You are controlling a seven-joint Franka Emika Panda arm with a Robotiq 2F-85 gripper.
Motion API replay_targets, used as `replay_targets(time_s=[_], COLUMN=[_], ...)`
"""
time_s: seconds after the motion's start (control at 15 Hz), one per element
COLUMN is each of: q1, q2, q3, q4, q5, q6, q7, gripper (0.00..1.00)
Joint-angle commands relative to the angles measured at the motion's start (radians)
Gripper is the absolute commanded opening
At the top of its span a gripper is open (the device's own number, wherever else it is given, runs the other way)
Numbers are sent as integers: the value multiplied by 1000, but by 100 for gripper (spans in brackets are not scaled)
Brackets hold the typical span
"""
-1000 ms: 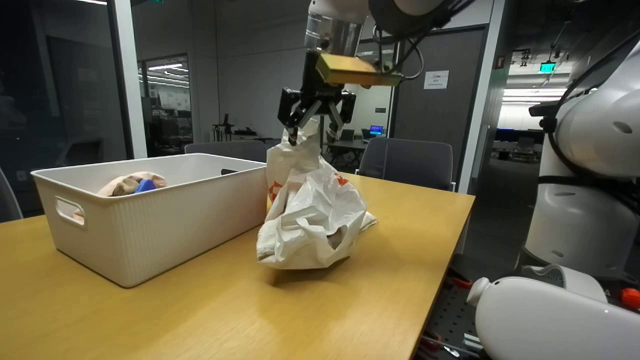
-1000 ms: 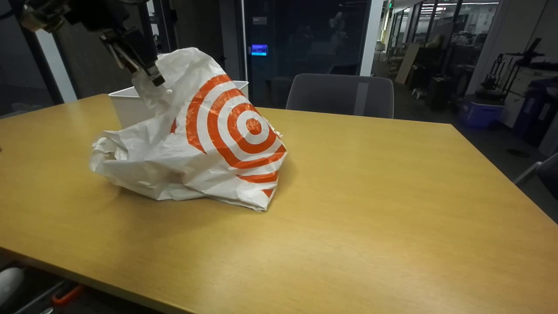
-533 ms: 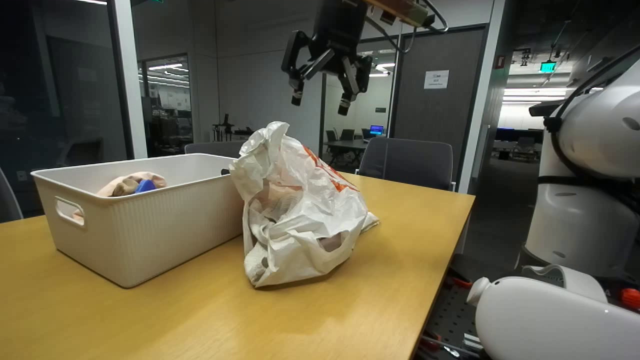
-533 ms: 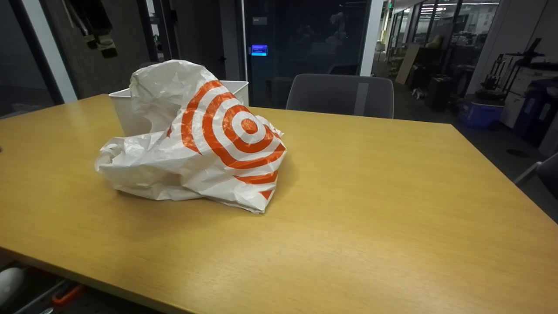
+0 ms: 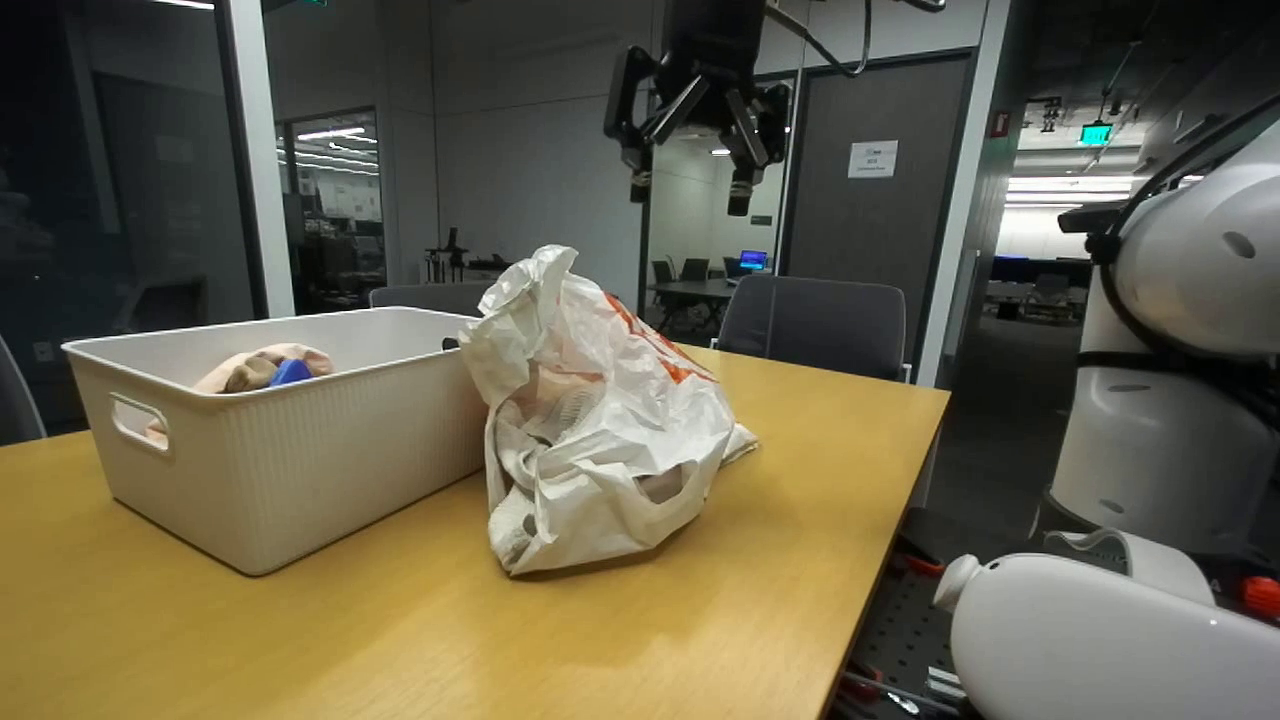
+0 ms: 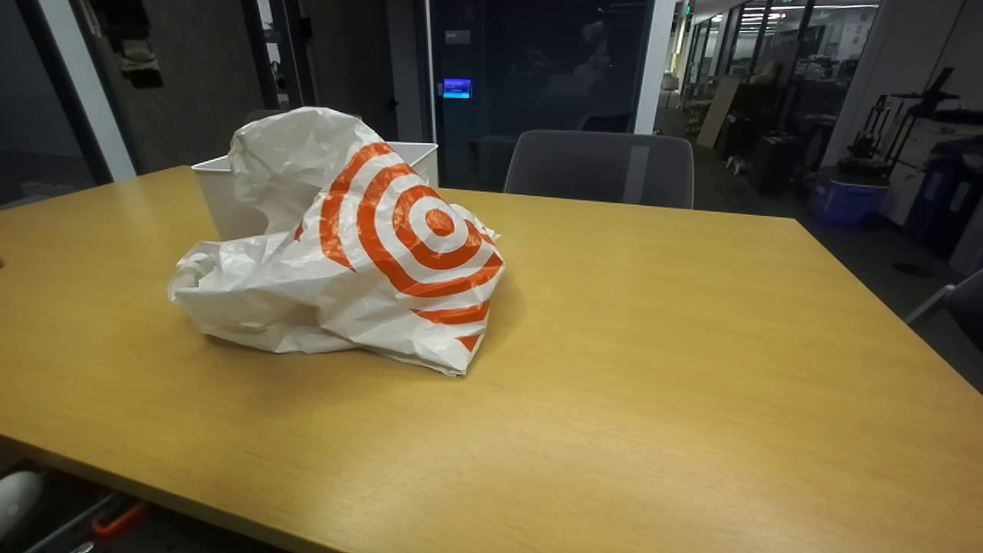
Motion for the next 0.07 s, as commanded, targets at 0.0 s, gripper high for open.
replay_targets(time_s=[0.0], q1=[-30], q2=[-3], q3=[24], q4=[2], q5=[16], q6=[-5], q7=[-15], gripper=[100])
